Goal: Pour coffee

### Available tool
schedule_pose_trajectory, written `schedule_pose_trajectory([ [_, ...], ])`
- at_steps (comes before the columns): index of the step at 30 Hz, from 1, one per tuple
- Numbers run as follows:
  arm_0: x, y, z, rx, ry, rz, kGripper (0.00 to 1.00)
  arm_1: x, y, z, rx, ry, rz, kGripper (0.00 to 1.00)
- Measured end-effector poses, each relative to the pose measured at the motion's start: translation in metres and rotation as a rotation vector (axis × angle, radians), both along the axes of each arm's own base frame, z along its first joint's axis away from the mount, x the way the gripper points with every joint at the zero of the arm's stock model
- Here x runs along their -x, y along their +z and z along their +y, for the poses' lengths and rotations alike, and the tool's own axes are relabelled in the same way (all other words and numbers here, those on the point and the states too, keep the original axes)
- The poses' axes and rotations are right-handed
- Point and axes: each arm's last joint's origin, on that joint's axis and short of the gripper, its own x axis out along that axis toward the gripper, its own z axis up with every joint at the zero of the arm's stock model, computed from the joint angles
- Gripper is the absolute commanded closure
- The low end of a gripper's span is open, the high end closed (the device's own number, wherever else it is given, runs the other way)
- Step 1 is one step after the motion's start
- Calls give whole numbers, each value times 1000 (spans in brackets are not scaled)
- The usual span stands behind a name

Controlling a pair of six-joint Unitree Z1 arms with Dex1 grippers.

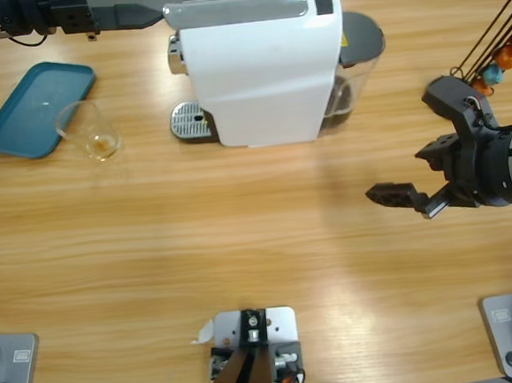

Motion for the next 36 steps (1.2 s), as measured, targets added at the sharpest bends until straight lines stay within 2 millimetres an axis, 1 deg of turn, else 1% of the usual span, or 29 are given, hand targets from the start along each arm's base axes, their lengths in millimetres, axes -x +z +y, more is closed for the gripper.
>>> schedule_pose_trajectory([
  [12,-1,-2,-3,12,-16,11,276,0,0,0,0,0,0,18],
  [30,-2,2,-4,31,-16,3,275,0,0,0,0,0,0,18],
  [32,-3,5,-4,35,-18,-5,276,0,0,0,0,0,0,18],
  [36,-2,26,-6,61,-28,-70,276,0,0,0,0,0,0,18],
])
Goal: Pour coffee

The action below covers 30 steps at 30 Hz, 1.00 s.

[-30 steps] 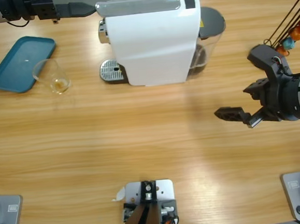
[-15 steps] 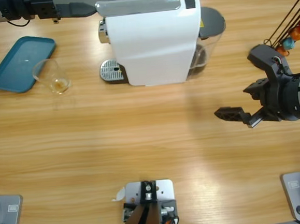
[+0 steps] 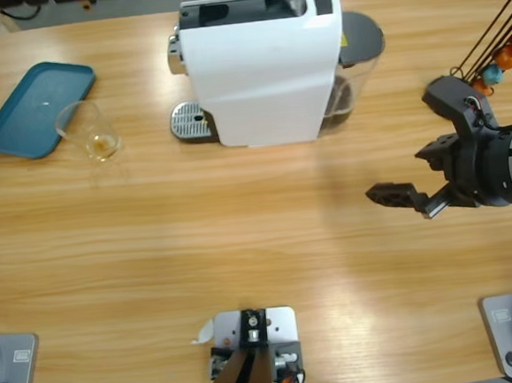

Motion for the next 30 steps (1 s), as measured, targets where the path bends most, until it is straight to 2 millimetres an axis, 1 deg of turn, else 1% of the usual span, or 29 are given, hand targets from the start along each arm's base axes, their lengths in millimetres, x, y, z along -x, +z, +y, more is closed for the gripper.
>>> schedule_pose_trajectory([
  [5,3,6,0,7,-4,-14,278,0,0,0,0,0,0,18],
  [6,3,6,0,7,-5,-14,316,0,0,0,0,0,0,18],
  [7,4,6,0,7,-7,-16,374,0,0,0,0,0,0,18],
  [10,12,9,3,-8,-25,-91,469,0,0,0,0,0,0,18],
  [11,18,12,5,-16,-31,-138,470,0,0,0,0,0,0,18],
  [14,46,24,15,-59,-42,-299,474,0,0,0,0,0,0,18],
  [16,66,40,22,-95,-24,-387,473,0,0,0,0,0,0,18],
  [18,91,61,30,-170,20,-465,460,0,0,0,0,0,0,18],
  [19,102,74,32,-224,42,-506,427,0,0,0,0,0,0,18],
  [20,112,87,34,-290,67,-543,363,0,0,0,0,0,0,18],
  [21,122,99,34,-377,92,-578,327,0,0,0,0,0,0,18],
  [22,129,107,35,-461,112,-600,271,0,0,0,0,0,0,18],
  [23,134,111,35,-550,130,-611,248,0,0,0,0,0,0,18],
  [24,138,110,34,-640,139,-610,248,0,0,0,0,0,0,18],
  [26,147,96,27,-838,126,-605,248,0,0,0,0,0,0,14],
  [28,155,76,18,-981,93,-604,248,0,0,0,0,0,-1,13],
  [30,162,51,16,-1069,61,-575,248,0,1,-1,0,-6,-11,18],
])
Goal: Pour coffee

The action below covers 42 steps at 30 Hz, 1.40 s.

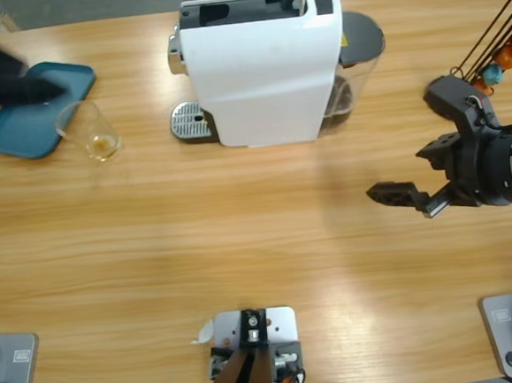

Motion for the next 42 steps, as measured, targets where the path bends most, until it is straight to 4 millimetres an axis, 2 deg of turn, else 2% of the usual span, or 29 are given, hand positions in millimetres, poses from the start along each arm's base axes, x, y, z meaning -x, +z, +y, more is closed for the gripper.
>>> schedule_pose_trajectory([
  [3,7,-25,4,-37,8,9,248,2,4,-5,14,-18,-32,18],
  [6,14,-34,11,-22,6,-17,244,7,11,-17,30,-49,-71,4],
  [9,18,-47,14,-30,-1,-18,243,6,21,-36,4,-137,-109,31],
  [11,19,-53,14,-25,-4,-20,177,-1,29,-52,-13,-236,-128,30],
  [16,27,-50,20,15,-20,-77,161,-24,50,-78,-29,-457,-163,35],
  [18,29,-47,23,17,-10,-93,109,-37,50,-85,-5,-530,-149,71],
  [22,30,-48,23,10,-9,-86,105,-61,43,-94,43,-625,-105,201],
  [24,30,-49,23,6,-15,-79,105,-66,40,-97,56,-649,-90,212],
  [29,30,-51,22,-2,-17,-69,105,-69,45,-101,49,-662,-112,238],
  [35,29,-52,21,-8,-18,-64,105,-60,83,-110,-19,-678,-235,239],
  [42,29,-53,21,-12,-18,-59,105,-61,79,-115,-11,-689,-243,243],
])
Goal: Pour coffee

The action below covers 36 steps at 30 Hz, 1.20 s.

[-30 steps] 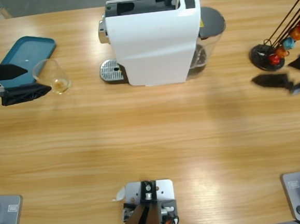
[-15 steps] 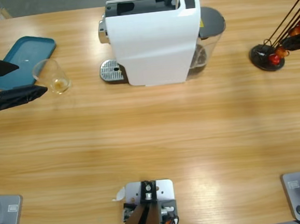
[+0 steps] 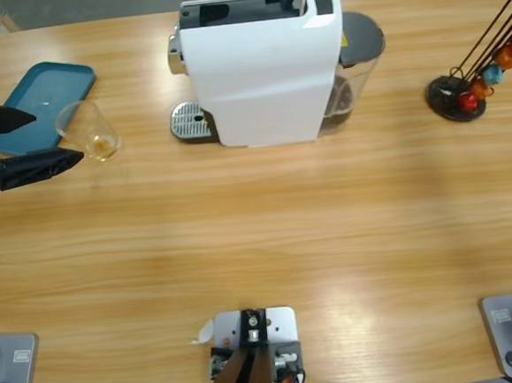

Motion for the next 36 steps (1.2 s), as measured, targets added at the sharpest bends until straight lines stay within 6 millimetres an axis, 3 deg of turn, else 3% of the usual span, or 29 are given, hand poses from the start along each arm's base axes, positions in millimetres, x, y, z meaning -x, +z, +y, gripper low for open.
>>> schedule_pose_trajectory([
  [4,0,0,0,-4,0,4,107,0,-8,0,-6,3,-13,250],
  [9,0,-1,0,-4,0,4,105,-8,-12,2,1,9,-2,331],
  [20,-1,-2,-1,-11,0,12,106,-33,-19,2,24,-9,50,331],
  [36,-1,-3,-1,-13,1,14,106,-38,-19,-4,18,-34,56,340],
])
